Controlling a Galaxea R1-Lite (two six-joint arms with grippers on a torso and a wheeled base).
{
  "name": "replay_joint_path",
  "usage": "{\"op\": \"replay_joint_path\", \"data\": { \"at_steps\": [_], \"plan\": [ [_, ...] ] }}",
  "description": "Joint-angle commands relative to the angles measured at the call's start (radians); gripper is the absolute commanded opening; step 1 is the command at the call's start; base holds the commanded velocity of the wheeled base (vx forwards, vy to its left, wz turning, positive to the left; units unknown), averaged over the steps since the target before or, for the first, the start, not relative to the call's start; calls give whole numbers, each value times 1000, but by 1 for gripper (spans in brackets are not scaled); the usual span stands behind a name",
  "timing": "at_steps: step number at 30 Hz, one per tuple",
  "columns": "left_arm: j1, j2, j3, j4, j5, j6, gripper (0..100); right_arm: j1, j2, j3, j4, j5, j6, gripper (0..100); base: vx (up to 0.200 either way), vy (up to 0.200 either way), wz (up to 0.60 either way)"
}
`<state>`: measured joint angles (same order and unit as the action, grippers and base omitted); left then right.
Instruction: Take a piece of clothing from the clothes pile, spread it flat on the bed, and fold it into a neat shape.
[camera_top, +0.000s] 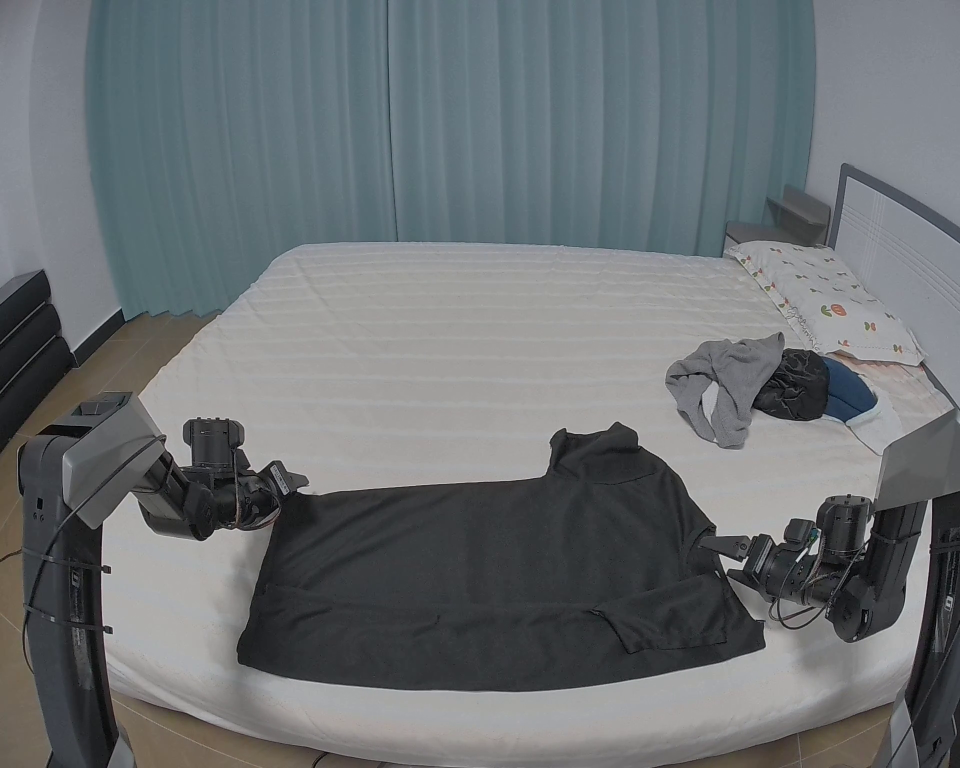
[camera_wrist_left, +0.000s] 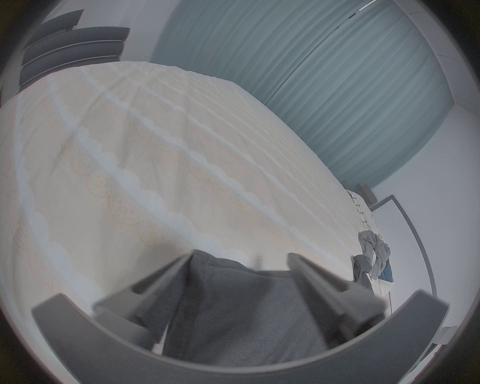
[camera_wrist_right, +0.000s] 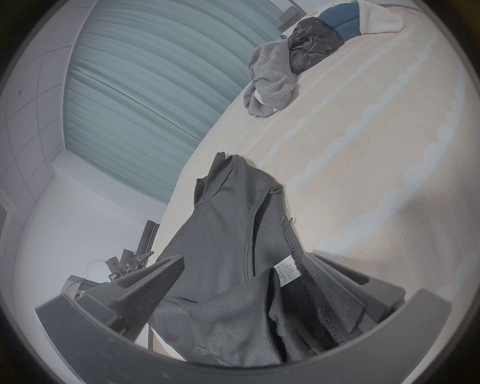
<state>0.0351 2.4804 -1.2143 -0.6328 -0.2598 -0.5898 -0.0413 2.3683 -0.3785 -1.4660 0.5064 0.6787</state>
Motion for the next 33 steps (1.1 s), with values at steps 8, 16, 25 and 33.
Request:
{"op": "replay_joint_path", "data": {
  "at_steps": [8,16,25,33],
  "plan": [
    [6,0,-13,-10,37,-15,0,-2,-61,-34,-5,-19,-1,100,0,0,0],
    [19,-69,1,-5,34,-101,0,52,-11,-349,242,-132,-7,100,0,0,0],
    [20,-66,15,-5,31,-102,0,109,141,-783,598,-235,-41,100,0,0,0],
    [20,-71,38,-10,20,-99,0,110,258,-1093,849,-270,-56,100,0,0,0]
  ]
}}
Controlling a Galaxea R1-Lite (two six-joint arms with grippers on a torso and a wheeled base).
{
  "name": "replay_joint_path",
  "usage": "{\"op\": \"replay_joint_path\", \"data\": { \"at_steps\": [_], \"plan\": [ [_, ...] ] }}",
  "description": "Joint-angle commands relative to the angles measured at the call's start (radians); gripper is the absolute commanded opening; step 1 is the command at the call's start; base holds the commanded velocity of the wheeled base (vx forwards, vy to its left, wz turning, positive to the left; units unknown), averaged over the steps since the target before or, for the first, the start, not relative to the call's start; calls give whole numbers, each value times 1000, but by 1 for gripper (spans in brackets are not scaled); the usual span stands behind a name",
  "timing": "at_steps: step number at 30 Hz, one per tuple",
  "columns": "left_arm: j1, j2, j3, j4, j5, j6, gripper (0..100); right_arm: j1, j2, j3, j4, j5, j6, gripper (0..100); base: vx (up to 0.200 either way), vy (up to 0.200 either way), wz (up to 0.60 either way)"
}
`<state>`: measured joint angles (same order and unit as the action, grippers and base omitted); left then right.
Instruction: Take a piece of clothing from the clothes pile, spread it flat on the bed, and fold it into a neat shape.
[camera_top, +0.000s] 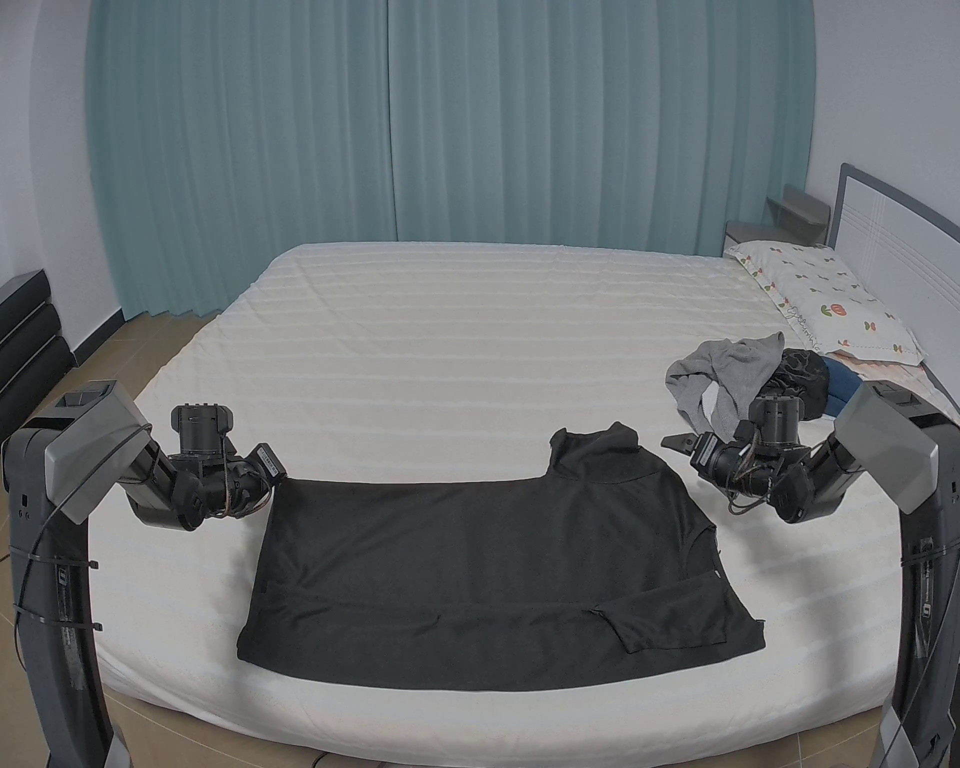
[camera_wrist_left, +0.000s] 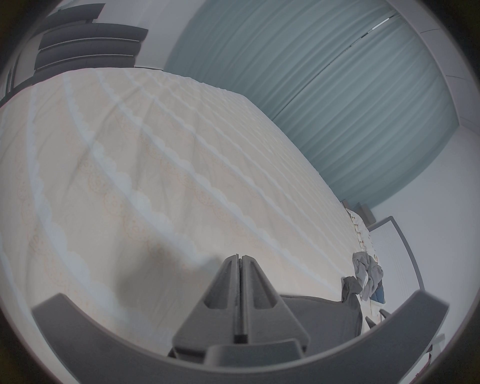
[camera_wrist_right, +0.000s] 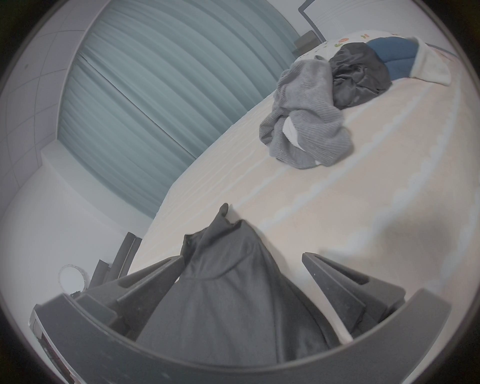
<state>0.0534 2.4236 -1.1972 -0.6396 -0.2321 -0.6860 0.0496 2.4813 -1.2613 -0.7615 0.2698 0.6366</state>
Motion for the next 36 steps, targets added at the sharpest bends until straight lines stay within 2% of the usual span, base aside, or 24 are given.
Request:
{"op": "replay_joint_path", "data": {
  "at_steps": [1,9,10,23,30,31,36],
  "plan": [
    [2,-14,24,-3,-7,-3,0,21,159,-259,185,-32,-12,100,0,0,0],
    [6,-12,25,-5,-6,-3,0,27,176,-334,249,-34,-14,100,0,0,0],
    [6,-12,25,-5,-6,-3,0,27,182,-345,260,-35,-15,0,0,0,0],
    [11,-28,25,-5,-6,0,0,10,162,-328,237,-32,-3,0,0,0,0],
    [19,-47,25,-5,-6,2,0,16,99,-182,60,-24,-2,0,0,0,0],
    [22,-52,27,-6,-6,3,0,16,94,-145,-16,-26,-2,0,0,0,0],
    [29,-63,27,-11,2,6,0,12,62,-89,-94,-34,-2,0,0,0,0]
  ]
}}
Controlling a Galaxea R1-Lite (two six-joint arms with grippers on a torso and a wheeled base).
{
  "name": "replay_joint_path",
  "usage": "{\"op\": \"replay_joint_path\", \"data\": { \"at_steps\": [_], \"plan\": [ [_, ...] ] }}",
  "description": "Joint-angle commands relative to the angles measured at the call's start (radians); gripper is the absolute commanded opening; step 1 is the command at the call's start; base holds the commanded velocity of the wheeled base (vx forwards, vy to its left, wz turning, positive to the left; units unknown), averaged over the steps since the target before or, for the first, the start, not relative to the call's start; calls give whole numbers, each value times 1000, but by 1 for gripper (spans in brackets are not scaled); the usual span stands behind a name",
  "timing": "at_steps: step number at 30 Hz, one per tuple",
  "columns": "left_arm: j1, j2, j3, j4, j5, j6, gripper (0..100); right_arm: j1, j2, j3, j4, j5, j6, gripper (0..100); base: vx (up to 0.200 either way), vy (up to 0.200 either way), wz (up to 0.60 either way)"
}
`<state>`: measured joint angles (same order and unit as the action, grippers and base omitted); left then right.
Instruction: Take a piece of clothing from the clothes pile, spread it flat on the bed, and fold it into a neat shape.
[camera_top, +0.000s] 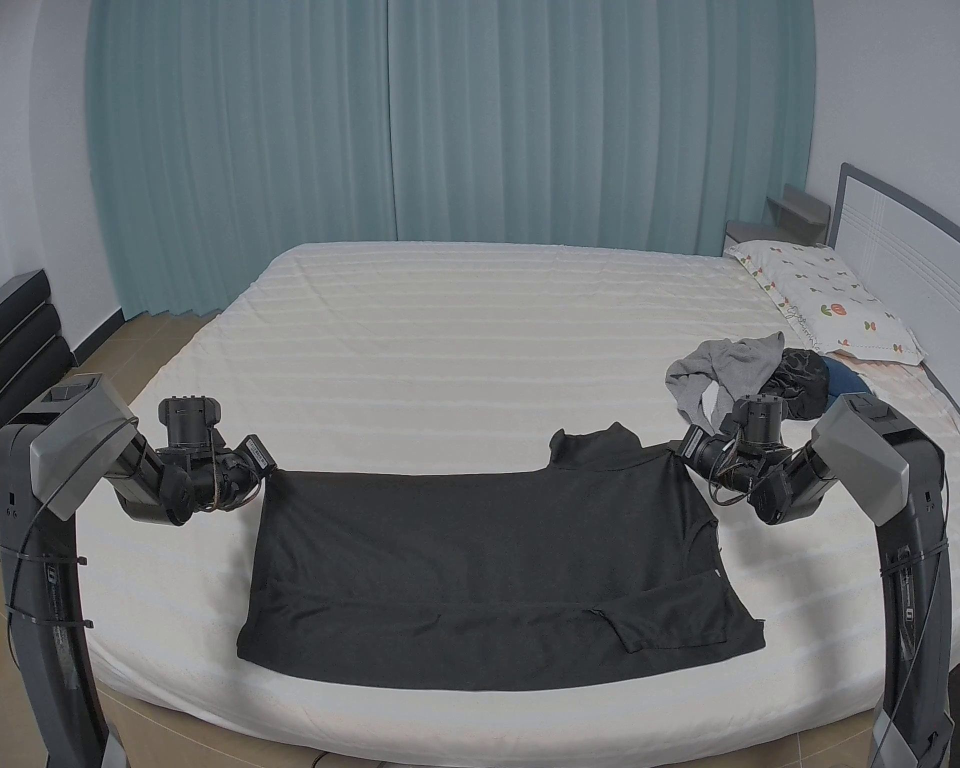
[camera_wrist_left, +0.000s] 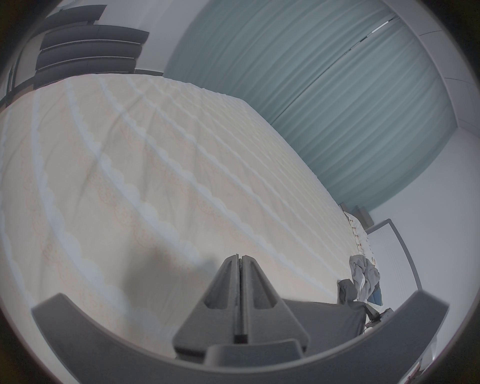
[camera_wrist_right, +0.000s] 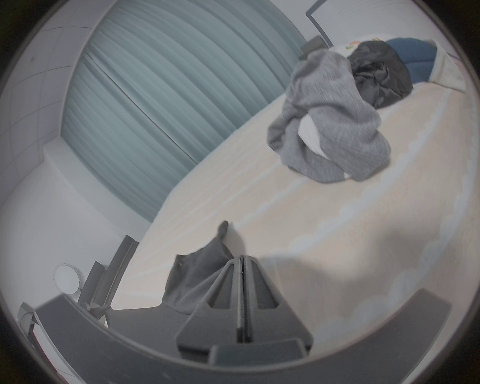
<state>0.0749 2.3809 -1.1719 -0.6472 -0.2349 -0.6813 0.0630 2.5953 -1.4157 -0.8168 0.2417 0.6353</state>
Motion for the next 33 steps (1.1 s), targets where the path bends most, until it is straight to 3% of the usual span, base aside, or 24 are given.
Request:
{"op": "replay_joint_path", "data": {
  "at_steps": [1,8,27,33],
  "plan": [
    [9,-28,1,-3,5,0,0,-2,-66,95,-64,-5,0,0,0,0,0],
    [11,-43,14,-6,5,3,0,-6,-81,193,-180,-5,-2,0,0,0,0],
    [20,-57,28,-12,3,6,0,-20,-126,273,-240,2,0,0,0,0,0],
    [20,-72,67,-14,2,68,0,-25,-149,311,-240,8,0,0,0,0,0]
  ]
}}
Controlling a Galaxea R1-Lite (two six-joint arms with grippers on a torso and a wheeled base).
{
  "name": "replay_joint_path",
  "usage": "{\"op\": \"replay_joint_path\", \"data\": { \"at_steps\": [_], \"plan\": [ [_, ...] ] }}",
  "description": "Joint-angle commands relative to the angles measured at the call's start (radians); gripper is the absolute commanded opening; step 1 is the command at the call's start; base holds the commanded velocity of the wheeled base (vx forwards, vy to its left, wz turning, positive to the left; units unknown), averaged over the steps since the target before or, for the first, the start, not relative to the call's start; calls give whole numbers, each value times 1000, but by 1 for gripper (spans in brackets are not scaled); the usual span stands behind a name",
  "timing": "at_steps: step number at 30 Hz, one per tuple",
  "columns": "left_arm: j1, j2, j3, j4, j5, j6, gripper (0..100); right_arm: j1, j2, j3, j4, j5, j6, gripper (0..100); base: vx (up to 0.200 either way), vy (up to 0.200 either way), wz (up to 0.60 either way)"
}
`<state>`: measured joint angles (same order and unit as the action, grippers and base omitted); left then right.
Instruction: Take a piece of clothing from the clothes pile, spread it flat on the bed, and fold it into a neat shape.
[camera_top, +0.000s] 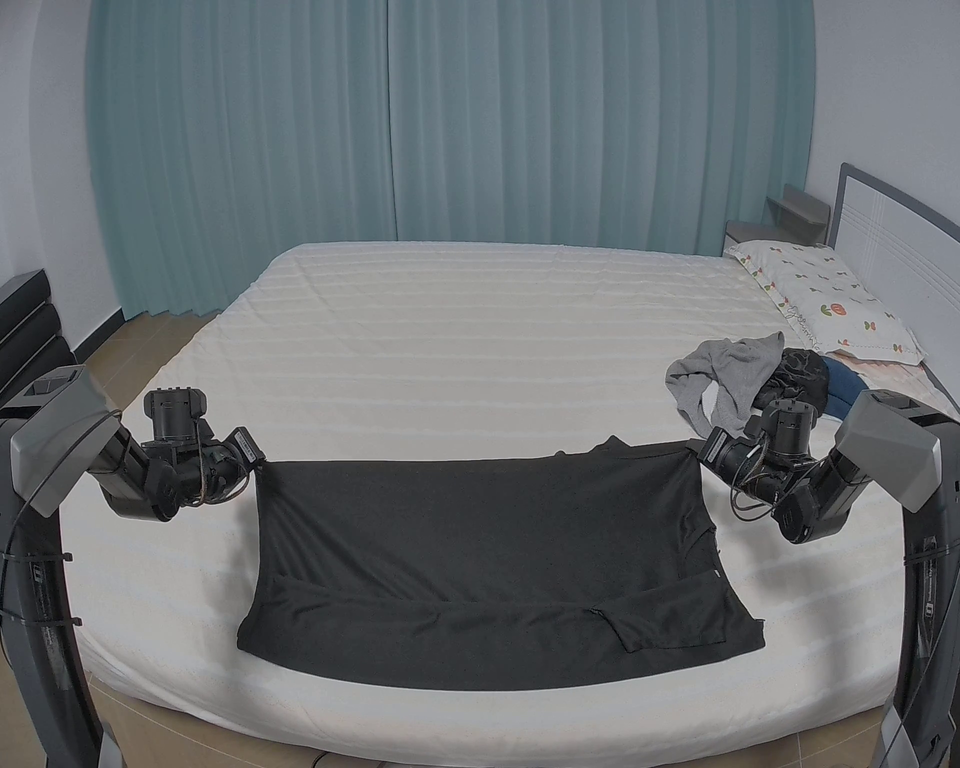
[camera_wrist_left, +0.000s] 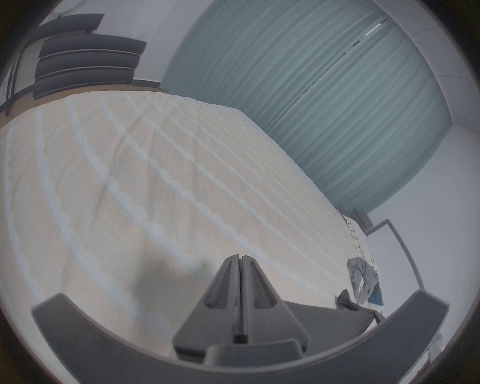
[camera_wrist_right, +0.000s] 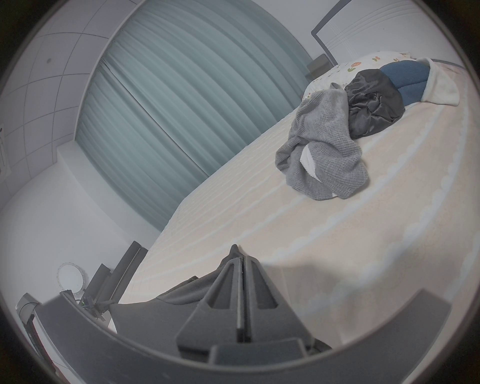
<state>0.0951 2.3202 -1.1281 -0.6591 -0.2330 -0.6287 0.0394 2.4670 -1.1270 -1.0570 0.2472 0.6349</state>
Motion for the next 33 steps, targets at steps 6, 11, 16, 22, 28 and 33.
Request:
{"op": "replay_joint_path", "data": {
  "at_steps": [6,11,16,22,28,33],
  "plan": [
    [0,-25,97,-39,-3,106,0,-1,-71,102,3,52,-1,0,0,0,0],
    [-6,-44,189,-111,-5,112,0,-4,-89,154,8,70,-11,0,0,0,0],
    [-6,-85,257,-117,-5,172,0,-3,-89,191,8,75,-12,0,0,0,0],
    [-9,-105,304,-119,0,202,0,-3,-109,256,-1,90,-12,0,0,0,0],
    [-8,-110,369,-162,1,222,0,-4,-137,346,-49,124,-14,0,0,0,0],
    [-8,-111,419,-168,1,258,0,-16,-152,408,-78,126,-15,0,0,0,0]
  ]
}}
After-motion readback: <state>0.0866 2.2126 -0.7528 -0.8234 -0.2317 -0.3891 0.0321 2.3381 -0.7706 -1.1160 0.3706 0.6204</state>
